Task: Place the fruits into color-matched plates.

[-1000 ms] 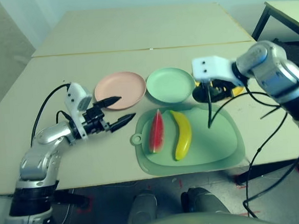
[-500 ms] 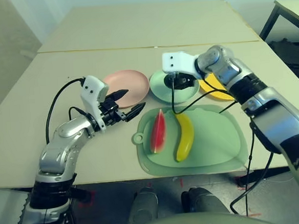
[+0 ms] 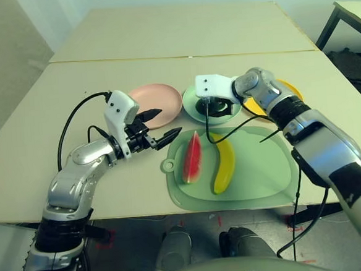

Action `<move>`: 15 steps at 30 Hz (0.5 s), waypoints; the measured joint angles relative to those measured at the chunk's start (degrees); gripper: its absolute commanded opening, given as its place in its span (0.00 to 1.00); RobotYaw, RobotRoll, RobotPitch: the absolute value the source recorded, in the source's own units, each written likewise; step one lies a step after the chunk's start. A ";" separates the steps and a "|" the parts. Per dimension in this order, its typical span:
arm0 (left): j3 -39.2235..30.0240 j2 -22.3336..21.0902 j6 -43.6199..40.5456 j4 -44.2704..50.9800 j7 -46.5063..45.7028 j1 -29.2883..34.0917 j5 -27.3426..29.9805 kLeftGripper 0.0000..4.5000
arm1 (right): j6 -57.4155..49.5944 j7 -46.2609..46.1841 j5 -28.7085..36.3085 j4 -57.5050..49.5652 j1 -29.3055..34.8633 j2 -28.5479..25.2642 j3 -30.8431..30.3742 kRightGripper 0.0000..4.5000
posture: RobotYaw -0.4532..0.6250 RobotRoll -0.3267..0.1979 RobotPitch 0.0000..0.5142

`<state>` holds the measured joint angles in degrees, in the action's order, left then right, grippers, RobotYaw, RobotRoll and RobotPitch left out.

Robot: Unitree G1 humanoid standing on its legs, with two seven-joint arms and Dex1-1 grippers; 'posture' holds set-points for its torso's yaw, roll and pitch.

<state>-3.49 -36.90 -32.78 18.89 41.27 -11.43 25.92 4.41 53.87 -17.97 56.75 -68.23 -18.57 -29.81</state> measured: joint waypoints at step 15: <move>-0.66 -5.93 4.47 -4.38 9.24 3.38 -1.09 1.00 | 8.50 28.56 6.27 -42.55 13.20 -25.71 2.13 1.00 | 0.52 0.62 0.12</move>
<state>-4.15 -42.84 -28.31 14.51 50.51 -8.05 24.83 12.91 82.44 -11.70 14.20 -55.03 -44.28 -27.67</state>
